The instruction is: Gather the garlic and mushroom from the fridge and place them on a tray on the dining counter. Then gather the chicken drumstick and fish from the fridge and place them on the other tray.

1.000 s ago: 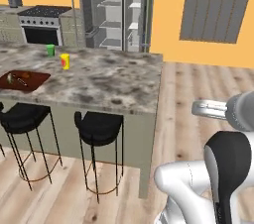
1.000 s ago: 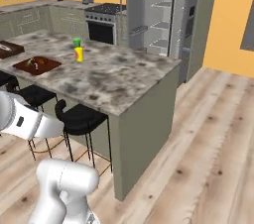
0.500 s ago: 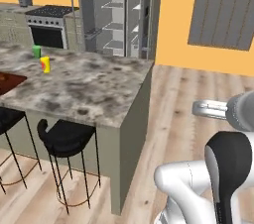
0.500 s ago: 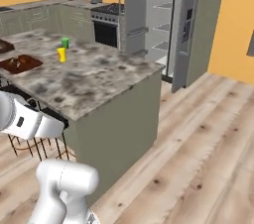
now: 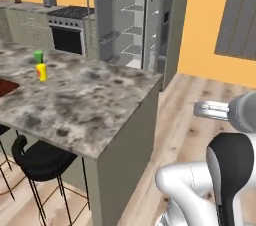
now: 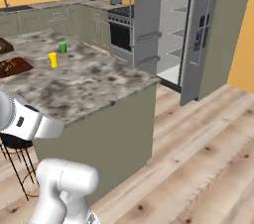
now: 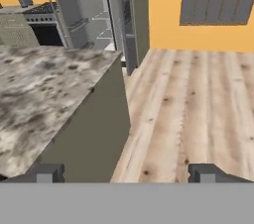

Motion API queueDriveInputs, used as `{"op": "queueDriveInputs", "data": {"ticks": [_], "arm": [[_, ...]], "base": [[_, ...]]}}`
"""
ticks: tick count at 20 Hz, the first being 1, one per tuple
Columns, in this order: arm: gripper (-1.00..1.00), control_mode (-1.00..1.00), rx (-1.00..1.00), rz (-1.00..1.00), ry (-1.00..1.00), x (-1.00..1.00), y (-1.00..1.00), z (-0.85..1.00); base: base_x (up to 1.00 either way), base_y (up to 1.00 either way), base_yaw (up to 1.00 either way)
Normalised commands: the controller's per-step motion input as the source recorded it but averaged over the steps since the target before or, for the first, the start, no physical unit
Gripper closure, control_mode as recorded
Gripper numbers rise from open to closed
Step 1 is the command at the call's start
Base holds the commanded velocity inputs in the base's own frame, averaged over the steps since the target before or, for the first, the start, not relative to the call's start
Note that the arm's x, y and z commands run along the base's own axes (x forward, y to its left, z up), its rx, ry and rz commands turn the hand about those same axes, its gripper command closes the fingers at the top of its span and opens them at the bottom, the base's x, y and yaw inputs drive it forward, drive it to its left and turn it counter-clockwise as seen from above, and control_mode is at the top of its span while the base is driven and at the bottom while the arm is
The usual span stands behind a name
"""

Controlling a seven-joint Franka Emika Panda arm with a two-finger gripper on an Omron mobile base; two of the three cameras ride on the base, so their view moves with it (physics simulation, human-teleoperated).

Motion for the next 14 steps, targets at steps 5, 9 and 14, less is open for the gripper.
{"op": "queueDriveInputs", "data": {"ticks": [5,9,14], "arm": [[-1.00,1.00,0.00,0.00,0.00,0.00,0.00,0.00],[-1.00,1.00,0.00,0.00,0.00,0.00,0.00,0.00],[-1.00,1.00,0.00,0.00,0.00,0.00,0.00,0.00]], "base": [[0.24,-0.88,0.34],[0.05,-0.91,0.35],[0.05,-0.87,0.36]]}}
